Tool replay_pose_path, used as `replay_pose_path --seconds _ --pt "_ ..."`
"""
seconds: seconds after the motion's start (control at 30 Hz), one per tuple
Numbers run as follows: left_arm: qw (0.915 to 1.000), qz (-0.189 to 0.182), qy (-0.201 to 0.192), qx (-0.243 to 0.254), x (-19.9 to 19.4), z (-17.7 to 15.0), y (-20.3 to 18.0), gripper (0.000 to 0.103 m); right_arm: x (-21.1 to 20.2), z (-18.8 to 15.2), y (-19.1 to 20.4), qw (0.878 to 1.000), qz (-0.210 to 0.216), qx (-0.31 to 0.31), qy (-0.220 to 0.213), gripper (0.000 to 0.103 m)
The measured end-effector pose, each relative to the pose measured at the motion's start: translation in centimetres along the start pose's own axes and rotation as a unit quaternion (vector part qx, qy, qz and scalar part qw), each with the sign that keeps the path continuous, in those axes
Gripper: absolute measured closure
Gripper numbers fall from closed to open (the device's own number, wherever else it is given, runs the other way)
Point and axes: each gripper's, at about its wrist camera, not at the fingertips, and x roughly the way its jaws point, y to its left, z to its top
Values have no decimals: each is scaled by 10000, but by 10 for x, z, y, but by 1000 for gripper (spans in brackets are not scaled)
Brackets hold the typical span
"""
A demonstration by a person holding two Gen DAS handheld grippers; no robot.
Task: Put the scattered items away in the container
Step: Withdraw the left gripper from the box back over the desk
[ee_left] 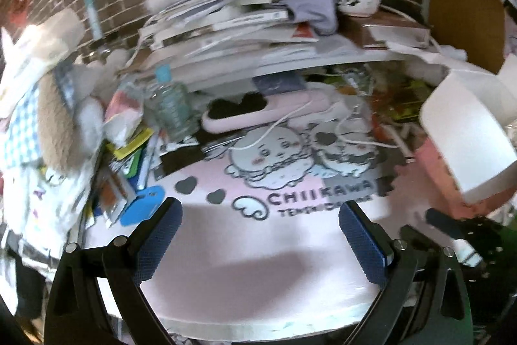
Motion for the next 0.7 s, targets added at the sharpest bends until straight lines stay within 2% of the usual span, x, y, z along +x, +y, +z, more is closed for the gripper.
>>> replay_pose_path --seconds 0.2,0.7 --pt "9998 142 -95 -142 7 -10 5 6 0 6 5 9999 43 112 -108 52" --pt "9991 126 -140 -374 18 -20 10 6 3 13 9 9993 -134 230 -251 46"
